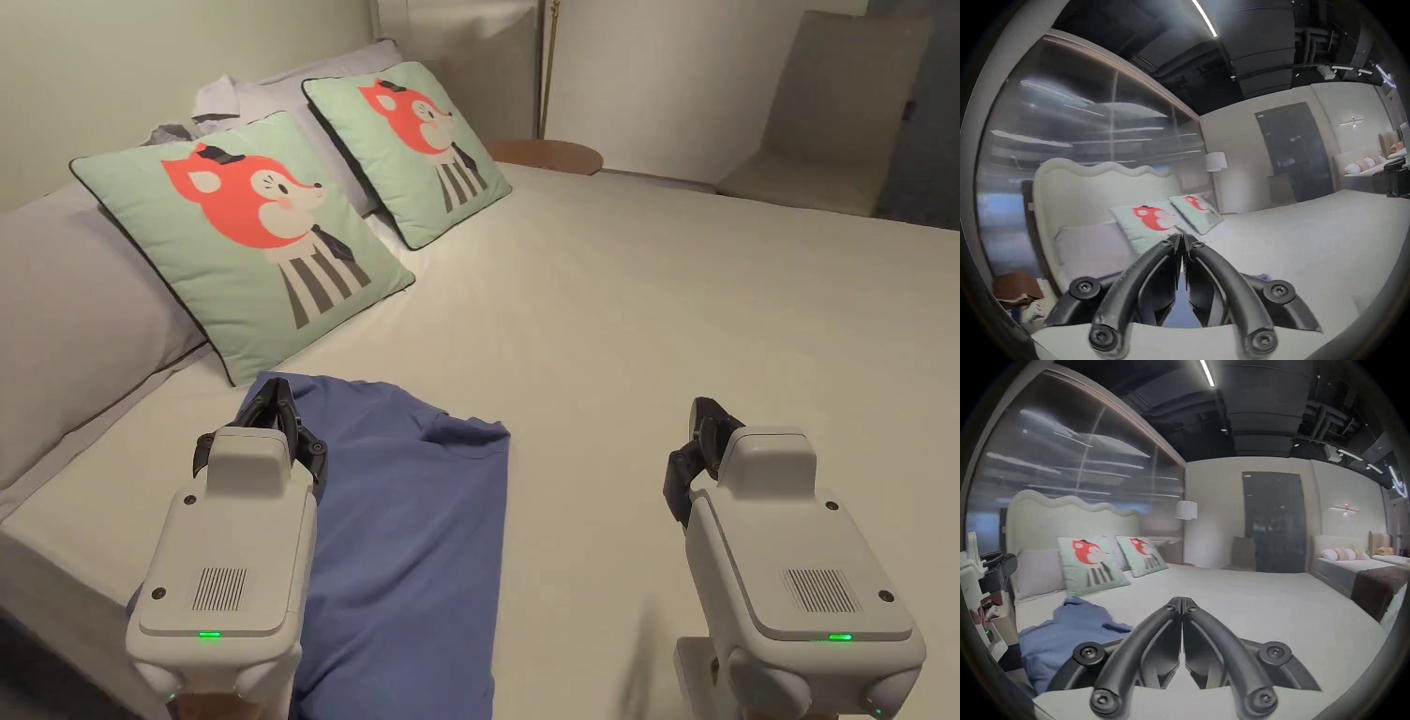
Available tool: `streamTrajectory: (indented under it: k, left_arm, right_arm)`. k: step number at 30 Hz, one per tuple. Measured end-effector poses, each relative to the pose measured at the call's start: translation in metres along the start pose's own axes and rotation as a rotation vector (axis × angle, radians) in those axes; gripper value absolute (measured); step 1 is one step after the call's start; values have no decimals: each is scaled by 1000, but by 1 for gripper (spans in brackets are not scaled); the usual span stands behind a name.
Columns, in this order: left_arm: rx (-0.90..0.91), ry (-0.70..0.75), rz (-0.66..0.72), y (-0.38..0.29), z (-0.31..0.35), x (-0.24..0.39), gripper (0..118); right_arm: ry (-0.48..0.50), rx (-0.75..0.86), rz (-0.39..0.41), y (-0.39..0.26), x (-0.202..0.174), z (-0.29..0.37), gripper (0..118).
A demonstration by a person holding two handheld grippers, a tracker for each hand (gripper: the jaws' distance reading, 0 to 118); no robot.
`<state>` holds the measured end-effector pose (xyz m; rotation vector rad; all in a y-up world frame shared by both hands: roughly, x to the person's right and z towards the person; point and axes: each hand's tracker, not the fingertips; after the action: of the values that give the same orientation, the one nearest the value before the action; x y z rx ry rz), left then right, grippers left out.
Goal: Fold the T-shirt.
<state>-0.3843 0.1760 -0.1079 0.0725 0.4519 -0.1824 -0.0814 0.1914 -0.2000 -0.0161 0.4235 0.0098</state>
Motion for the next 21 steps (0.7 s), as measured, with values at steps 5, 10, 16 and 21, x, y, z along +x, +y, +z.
streamTrajectory:
  k: [5,10,16,21]
  left_arm:
    - [-28,108,-7,-6,11,-53,0]
    - [-53,151,-12,-12,18,-75,0]
    - [-75,139,-2,-17,14,-71,0]
    - [-157,1,44,-16,-5,-56,0]
  right_arm:
    - [108,-6,-2,-2,-44,-20,1]
    - [152,-17,-8,-6,-62,-28,1]
    - [160,-30,-3,-8,-60,-33,1]
    - [140,-30,5,-7,-48,-31,1]
